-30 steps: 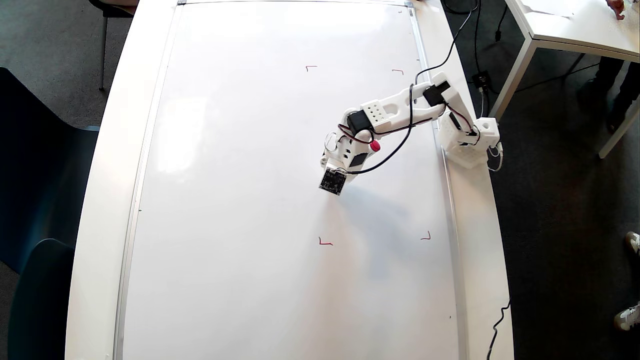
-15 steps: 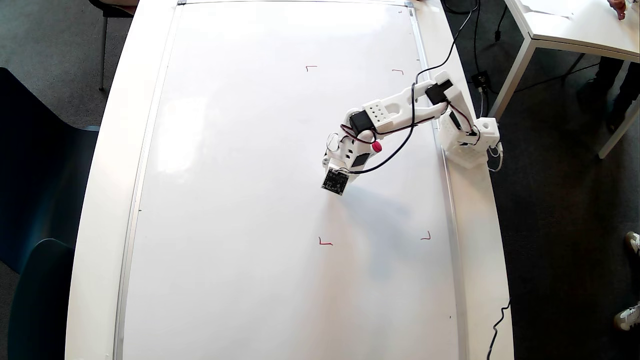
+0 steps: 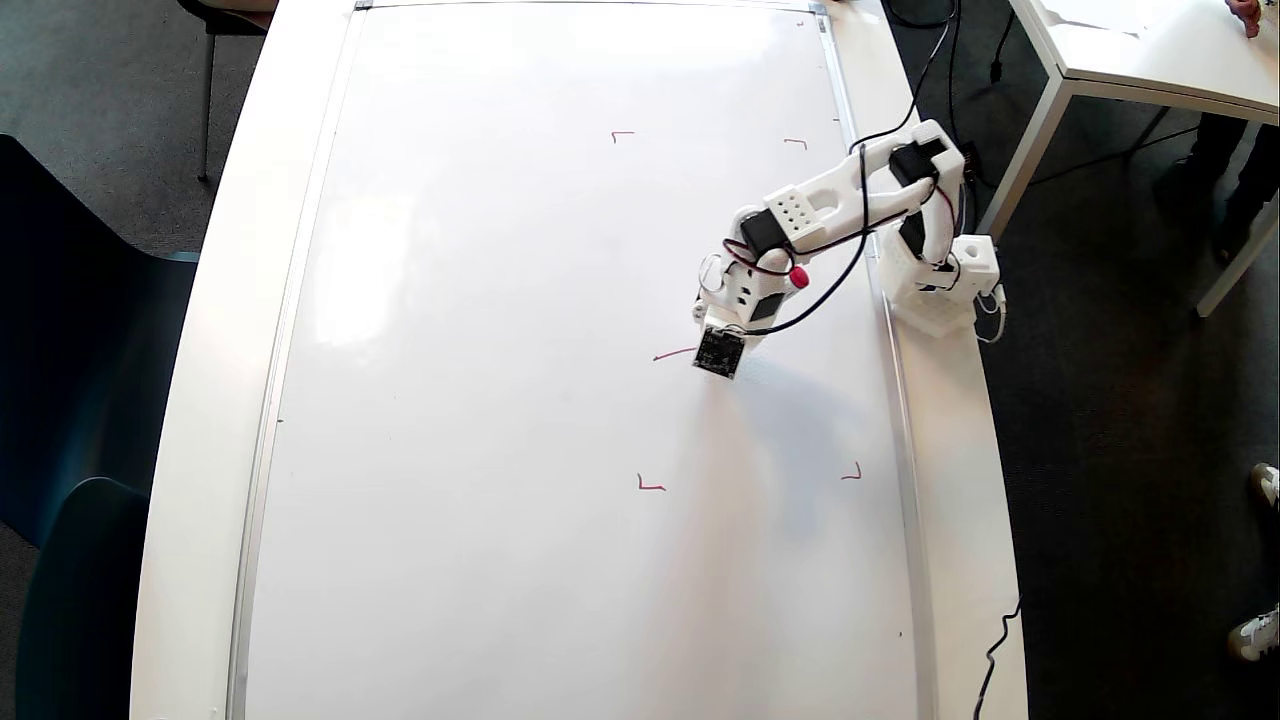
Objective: Draw on a whiteboard a robot head using a pen attached to the gripper
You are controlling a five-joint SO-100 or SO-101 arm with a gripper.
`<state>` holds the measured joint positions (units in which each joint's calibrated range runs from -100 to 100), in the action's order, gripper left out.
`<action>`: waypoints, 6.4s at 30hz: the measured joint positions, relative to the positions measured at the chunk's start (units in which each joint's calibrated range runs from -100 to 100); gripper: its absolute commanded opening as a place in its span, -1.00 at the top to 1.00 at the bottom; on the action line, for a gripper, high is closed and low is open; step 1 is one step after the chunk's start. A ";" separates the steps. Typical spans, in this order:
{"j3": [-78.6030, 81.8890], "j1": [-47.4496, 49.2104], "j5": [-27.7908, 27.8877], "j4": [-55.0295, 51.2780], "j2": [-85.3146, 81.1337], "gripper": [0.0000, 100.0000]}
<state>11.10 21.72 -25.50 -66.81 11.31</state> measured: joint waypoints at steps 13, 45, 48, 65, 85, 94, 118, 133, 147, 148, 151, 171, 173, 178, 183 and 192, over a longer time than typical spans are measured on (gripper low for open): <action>22.57 1.36 -1.11 1.35 -17.37 0.99; 32.43 -13.05 0.69 0.68 -26.60 0.99; 32.43 -17.50 2.17 0.68 -26.60 0.99; 31.70 -37.78 9.72 1.27 -26.51 0.99; 31.16 -44.57 14.27 7.43 -26.51 0.99; 31.16 -40.35 14.80 7.43 -26.51 0.99; 29.51 -39.59 12.89 3.29 -22.79 0.99; 26.95 -44.57 13.10 3.29 -21.43 0.99; 26.31 -50.30 16.17 7.43 -20.92 0.99; 26.31 -50.23 16.17 7.43 -20.67 0.99; 24.58 -50.15 16.17 7.43 -19.06 0.99; 6.03 -41.86 16.06 8.11 -4.07 0.99; 3.84 -41.18 16.01 7.69 -2.54 0.99; -1.37 -39.89 15.38 7.69 1.27 0.99; -6.30 -38.99 15.01 7.35 4.66 0.99; -13.89 -36.05 14.69 9.97 10.08 0.99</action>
<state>-2.79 -14.33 -10.81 -56.84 21.39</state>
